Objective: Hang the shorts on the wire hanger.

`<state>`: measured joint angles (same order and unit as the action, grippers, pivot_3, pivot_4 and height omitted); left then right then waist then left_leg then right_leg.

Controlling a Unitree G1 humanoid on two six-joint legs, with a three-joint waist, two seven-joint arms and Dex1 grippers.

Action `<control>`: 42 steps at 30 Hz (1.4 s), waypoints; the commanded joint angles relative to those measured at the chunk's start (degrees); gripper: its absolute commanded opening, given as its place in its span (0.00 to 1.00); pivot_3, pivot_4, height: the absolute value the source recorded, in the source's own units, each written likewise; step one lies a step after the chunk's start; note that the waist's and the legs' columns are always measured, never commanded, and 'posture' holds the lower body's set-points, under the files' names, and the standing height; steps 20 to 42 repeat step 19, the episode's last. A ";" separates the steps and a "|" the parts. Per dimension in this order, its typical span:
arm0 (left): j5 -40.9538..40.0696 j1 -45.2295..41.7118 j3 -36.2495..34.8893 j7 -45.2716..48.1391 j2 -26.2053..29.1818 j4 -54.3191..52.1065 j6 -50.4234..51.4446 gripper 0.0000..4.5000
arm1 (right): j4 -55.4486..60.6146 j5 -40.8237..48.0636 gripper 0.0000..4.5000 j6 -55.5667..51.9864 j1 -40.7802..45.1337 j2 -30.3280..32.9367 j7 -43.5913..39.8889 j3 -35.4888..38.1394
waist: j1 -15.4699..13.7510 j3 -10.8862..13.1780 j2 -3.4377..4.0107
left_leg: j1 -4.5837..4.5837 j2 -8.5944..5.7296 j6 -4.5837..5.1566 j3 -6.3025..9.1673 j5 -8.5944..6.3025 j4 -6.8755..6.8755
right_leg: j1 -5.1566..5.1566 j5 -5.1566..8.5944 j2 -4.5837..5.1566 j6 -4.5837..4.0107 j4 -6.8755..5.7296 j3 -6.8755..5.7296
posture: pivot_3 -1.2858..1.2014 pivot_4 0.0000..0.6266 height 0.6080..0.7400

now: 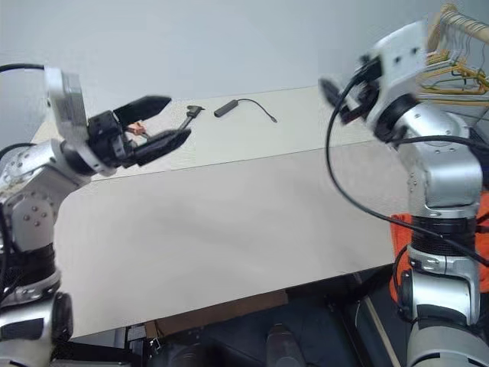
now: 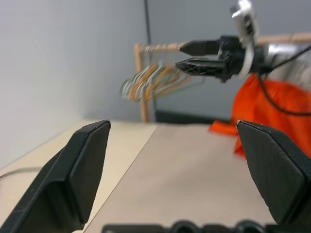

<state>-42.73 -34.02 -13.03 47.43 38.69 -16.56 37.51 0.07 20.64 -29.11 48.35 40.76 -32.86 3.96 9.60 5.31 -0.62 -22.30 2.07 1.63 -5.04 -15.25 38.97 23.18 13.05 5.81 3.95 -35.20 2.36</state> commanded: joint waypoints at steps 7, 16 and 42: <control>5.01 12.42 0.17 1.53 8.74 -9.89 -0.88 1.00 | -4.21 0.05 0.99 5.08 0.20 -0.70 -22.39 -8.49 | -5.18 0.01 -0.02 | 0.03 -0.01 0.02 -0.08 -0.02 0.01 | 0.04 0.01 0.01 -0.03 0.02 -0.04 | 0.53 0.12 1.00; 4.27 19.17 -1.81 0.80 11.75 -13.09 0.80 1.00 | -2.74 -3.10 0.99 8.14 -3.33 -1.07 -25.42 -9.87 | -9.36 0.04 -0.07 | -0.02 0.00 0.00 -0.51 -0.02 0.02 | 0.06 0.01 0.01 -0.10 0.06 -0.19 | 0.55 0.12 1.00; 2.92 20.04 -2.92 0.87 12.53 -13.65 1.65 1.00 | -0.34 -2.95 0.99 8.29 -5.85 -0.56 -26.10 -8.96 | -9.80 0.05 -0.09 | -0.04 0.00 -0.01 -0.53 -0.01 0.02 | 0.05 0.01 0.01 -0.13 0.07 -0.27 | 0.56 0.12 1.00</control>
